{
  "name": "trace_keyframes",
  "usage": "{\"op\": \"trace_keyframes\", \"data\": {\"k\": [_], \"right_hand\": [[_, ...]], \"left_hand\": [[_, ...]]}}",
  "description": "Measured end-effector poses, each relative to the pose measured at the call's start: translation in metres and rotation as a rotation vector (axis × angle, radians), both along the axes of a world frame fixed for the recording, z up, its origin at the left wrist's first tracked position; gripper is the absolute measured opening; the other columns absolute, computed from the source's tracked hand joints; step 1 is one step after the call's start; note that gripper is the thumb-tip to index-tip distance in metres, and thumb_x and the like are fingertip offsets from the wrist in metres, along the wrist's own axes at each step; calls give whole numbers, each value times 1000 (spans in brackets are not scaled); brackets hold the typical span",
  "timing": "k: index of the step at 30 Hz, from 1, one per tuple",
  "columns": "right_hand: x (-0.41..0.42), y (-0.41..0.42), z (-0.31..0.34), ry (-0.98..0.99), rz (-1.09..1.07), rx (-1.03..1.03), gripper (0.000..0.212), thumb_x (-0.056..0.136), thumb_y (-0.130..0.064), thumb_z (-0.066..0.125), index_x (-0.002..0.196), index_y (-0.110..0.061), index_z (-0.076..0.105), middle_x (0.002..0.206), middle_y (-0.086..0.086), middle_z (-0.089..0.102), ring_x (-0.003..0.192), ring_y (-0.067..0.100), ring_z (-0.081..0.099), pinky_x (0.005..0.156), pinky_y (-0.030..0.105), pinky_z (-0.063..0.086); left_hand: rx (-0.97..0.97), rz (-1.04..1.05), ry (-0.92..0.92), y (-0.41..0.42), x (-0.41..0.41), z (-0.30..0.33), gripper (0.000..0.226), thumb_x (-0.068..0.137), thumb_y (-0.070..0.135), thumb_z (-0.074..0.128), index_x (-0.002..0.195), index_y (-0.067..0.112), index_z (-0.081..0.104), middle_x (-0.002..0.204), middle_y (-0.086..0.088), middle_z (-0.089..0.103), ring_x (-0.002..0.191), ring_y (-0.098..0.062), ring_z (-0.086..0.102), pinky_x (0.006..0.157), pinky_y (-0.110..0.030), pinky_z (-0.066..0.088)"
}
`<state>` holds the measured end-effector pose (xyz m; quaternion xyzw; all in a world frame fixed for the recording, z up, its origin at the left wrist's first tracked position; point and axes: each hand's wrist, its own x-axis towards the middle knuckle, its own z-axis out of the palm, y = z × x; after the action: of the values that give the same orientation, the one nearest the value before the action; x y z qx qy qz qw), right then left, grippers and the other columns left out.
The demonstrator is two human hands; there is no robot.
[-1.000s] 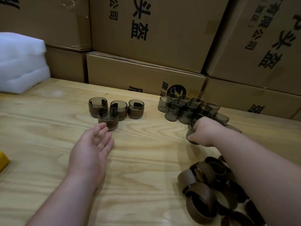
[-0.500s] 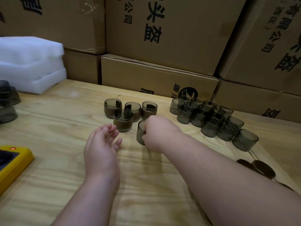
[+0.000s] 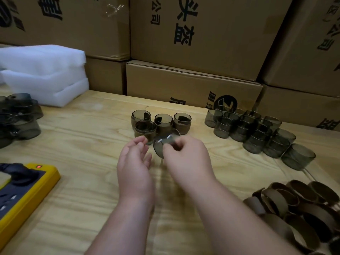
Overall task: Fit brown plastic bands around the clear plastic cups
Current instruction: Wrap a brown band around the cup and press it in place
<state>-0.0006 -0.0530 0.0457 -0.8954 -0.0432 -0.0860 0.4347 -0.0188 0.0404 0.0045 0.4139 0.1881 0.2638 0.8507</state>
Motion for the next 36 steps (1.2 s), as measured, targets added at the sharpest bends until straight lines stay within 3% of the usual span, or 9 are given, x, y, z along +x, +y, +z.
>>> {"op": "trace_keyframes", "data": {"k": [7, 12, 15, 18, 21, 23, 30, 33, 36], "right_hand": [[-77, -34, -33, -122, -39, 428, 50, 78, -65, 63, 55, -23, 49, 44, -14, 45, 46, 4, 42, 48, 16, 35], [-71, -39, -45, -189, -84, 609, 41, 84, -58, 52, 80, -20, 67, 80, -4, 73, 75, 9, 67, 66, 18, 49], [-64, -40, -44, -207, -132, 671, 37, 83, -60, 52, 96, -27, 61, 94, 7, 70, 79, 17, 67, 69, 23, 51], [-64, -40, -44, -158, -137, 730, 33, 84, -55, 62, 108, -33, 55, 78, -3, 71, 64, 4, 64, 61, 15, 49], [-63, -41, -49, -112, -57, 800, 31, 93, -25, 72, 114, -31, 50, 87, -36, 66, 67, -7, 66, 61, 9, 49], [-59, -42, -51, -48, 5, 816, 36, 92, -18, 74, 115, -30, 49, 95, -25, 70, 75, -8, 69, 65, 8, 51], [-51, -45, -48, 65, 69, 734, 41, 84, -38, 83, 117, -32, 58, 98, -12, 75, 83, 5, 71, 74, 24, 56], [-52, -42, -47, 81, 47, 743, 47, 83, -65, 59, 112, -29, 65, 93, -9, 73, 82, 7, 66, 76, 31, 51], [-52, -36, -46, 82, 42, 723, 62, 84, -76, 37, 109, -31, 71, 92, -6, 74, 81, 12, 63, 74, 33, 47]], "left_hand": [[168, -511, -59, -18, -13, 0, 27, 86, 35, 56, 101, 23, 76, 115, -10, 76, 108, -37, 72, 89, -49, 58], [312, -709, -75, -25, -18, 0, 26, 85, 30, 62, 105, 23, 78, 119, -16, 74, 107, -33, 72, 90, -45, 59], [309, -722, -80, -26, -19, 0, 36, 77, 38, 72, 111, 27, 76, 125, -18, 71, 114, -41, 68, 102, -56, 51], [269, -700, -91, -25, -19, -1, 32, 84, 29, 65, 114, 21, 73, 123, -20, 72, 105, -34, 69, 102, -58, 49], [178, -654, -131, -23, -18, 0, 32, 83, 22, 61, 114, 14, 62, 116, -21, 74, 100, -33, 72, 93, -52, 56], [115, -620, -153, -22, -17, -1, 31, 81, 18, 63, 110, 14, 54, 106, -18, 76, 93, -33, 73, 83, -46, 61], [143, -623, -137, -25, -19, -2, 38, 86, 23, 63, 115, 1, 55, 107, -26, 70, 100, -44, 66, 90, -66, 54], [163, -623, -163, -27, -21, 0, 20, 85, 26, 64, 97, 12, 57, 100, -19, 71, 89, -36, 61, 82, -58, 45], [197, -651, -189, -30, -24, 3, 29, 85, 29, 67, 109, 19, 55, 114, -9, 76, 83, -30, 66, 83, -51, 38]]}}
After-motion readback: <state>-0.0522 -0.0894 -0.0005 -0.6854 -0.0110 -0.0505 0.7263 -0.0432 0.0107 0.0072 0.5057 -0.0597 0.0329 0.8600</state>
